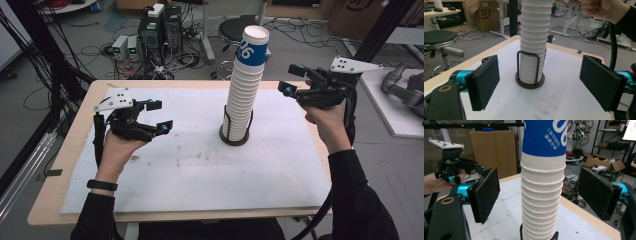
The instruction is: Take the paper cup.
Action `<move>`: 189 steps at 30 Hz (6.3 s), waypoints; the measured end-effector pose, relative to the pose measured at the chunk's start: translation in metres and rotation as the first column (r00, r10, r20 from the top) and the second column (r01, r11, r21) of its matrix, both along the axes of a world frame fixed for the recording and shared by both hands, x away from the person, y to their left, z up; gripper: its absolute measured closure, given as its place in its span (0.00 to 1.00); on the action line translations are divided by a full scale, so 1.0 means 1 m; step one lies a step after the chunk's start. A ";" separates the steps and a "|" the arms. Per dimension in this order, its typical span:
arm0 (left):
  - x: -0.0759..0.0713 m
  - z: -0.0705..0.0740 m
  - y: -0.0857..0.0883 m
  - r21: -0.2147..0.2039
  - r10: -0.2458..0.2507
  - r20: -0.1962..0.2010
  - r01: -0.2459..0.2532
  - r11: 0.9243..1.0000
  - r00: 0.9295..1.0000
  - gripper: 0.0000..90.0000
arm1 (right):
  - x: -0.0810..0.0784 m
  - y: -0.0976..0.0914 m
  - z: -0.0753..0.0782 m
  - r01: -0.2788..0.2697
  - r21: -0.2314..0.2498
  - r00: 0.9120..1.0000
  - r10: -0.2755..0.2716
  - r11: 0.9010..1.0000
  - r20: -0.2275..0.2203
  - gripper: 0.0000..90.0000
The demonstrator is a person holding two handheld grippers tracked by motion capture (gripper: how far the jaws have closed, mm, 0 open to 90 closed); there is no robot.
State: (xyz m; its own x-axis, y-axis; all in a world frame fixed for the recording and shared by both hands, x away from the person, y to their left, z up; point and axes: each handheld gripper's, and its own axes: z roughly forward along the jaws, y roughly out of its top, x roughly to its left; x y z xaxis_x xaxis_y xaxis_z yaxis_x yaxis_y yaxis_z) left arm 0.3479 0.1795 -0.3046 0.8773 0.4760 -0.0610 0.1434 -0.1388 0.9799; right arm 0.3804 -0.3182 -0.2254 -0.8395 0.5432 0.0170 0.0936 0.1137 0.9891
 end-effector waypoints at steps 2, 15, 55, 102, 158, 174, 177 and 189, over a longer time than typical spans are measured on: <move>0.003 0.001 -0.006 0.007 -0.007 -0.007 0.007 1.000 1.000 0.18 | 0.003 0.004 0.004 -0.005 -0.005 1.000 0.005 1.000 0.002 0.21; 0.042 0.015 -0.071 0.008 -0.080 -0.008 0.080 0.997 0.997 0.18 | 0.016 0.020 0.019 -0.022 -0.014 1.000 0.023 1.000 0.015 0.21; 0.124 0.056 -0.181 -0.011 -0.179 -0.017 0.179 0.984 0.984 0.15 | 0.040 0.039 0.046 -0.015 -0.066 1.000 0.015 0.998 0.001 0.21; 0.136 0.052 -0.187 -0.044 -0.227 -0.016 0.226 0.973 0.974 0.13 | 0.064 0.076 0.069 0.038 -0.004 0.997 -0.039 0.999 -0.064 0.34; 0.135 0.054 -0.184 -0.033 -0.205 -0.007 0.205 0.978 0.979 0.08 | 0.014 0.051 0.137 0.046 0.120 0.984 -0.065 0.992 0.163 0.34; 0.123 0.062 -0.157 -0.016 -0.153 0.014 0.153 0.988 0.988 0.08 | 0.004 0.044 0.132 0.026 0.095 0.987 -0.041 0.995 0.158 0.34; 0.119 0.065 -0.150 -0.011 -0.154 0.028 0.154 0.988 0.988 0.08 | 0.001 0.044 0.131 0.026 0.088 0.986 -0.040 0.996 0.160 0.34; 0.085 0.071 -0.109 0.034 -0.124 0.058 0.122 0.992 0.991 0.08 | -0.010 0.044 0.127 0.016 0.060 0.987 -0.026 0.998 0.158 0.34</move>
